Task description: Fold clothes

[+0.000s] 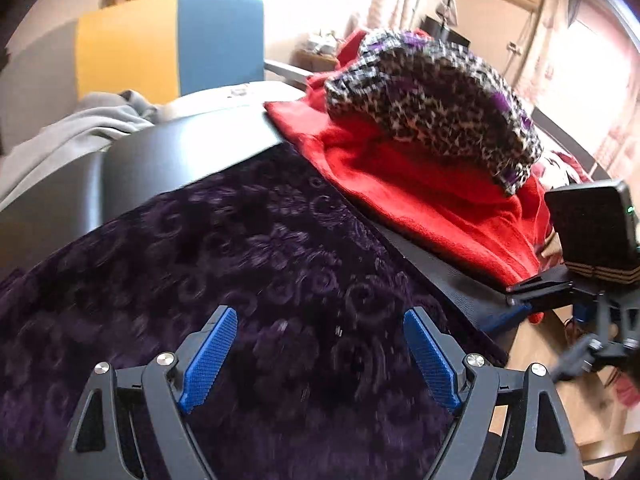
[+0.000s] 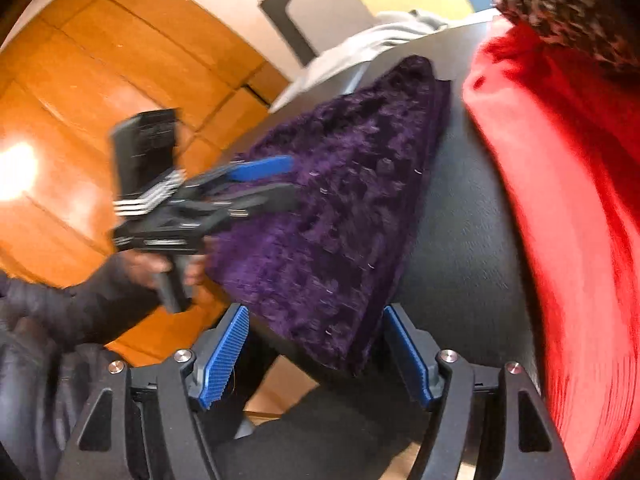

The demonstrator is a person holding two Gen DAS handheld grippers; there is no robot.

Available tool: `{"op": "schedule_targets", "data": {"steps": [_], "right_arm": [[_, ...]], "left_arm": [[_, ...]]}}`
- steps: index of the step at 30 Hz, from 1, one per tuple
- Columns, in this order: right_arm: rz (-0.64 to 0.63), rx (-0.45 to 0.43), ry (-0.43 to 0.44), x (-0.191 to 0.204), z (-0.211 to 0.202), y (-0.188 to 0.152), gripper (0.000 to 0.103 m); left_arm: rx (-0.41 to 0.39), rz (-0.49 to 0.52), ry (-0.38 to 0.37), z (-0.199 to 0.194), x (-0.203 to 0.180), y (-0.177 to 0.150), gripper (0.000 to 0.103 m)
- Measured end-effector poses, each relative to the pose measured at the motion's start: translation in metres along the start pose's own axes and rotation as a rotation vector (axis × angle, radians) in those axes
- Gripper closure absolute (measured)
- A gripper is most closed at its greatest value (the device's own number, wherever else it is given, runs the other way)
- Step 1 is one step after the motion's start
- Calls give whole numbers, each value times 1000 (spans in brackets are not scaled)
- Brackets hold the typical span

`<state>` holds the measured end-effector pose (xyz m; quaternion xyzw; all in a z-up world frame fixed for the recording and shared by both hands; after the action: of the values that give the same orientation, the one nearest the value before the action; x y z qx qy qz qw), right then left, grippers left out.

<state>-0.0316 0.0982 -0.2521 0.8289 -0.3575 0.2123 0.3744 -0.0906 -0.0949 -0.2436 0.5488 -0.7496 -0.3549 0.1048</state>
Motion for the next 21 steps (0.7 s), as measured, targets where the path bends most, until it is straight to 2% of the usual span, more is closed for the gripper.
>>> {"op": "schedule_targets", "data": {"steps": [3, 5, 7, 9, 10, 11, 12, 16, 21], "right_arm": [[-18, 102, 66, 1, 9, 2, 29], [-3, 161, 188, 6, 10, 3, 29], [-50, 220, 296, 19, 10, 1, 29], [-114, 307, 270, 22, 18, -5, 29], [-149, 366, 194, 19, 27, -10, 30], [-165, 388, 169, 18, 30, -11, 36], [-177, 403, 157, 19, 32, -11, 36], [-267, 435, 55, 33, 39, -14, 35], [-283, 412, -22, 41, 41, -18, 35]], "left_arm": [[36, 28, -5, 19, 0, -2, 17], [42, 62, 7, 23, -2, -5, 15], [48, 96, 19, 28, -4, -8, 10], [58, 151, 51, 32, -11, -13, 5], [59, 171, 66, 34, -14, -14, 3], [56, 174, 73, 35, -15, -14, 2], [53, 176, 79, 36, -15, -14, 2], [52, 160, 71, 37, -12, -13, 1], [46, 153, 84, 37, -13, -13, 1]]}}
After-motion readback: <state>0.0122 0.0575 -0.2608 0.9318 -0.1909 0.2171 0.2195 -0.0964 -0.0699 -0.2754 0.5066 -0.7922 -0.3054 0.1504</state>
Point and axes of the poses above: each gripper's, at about its wrist camera, not at the fingertips, and z roughly the way its jaws point, x to its left, y to its top, the point moved 6 cm from there along z, roughly the way its jaws point, and after that the axes turned 5 degrees about -y, right-handed, at the moved point
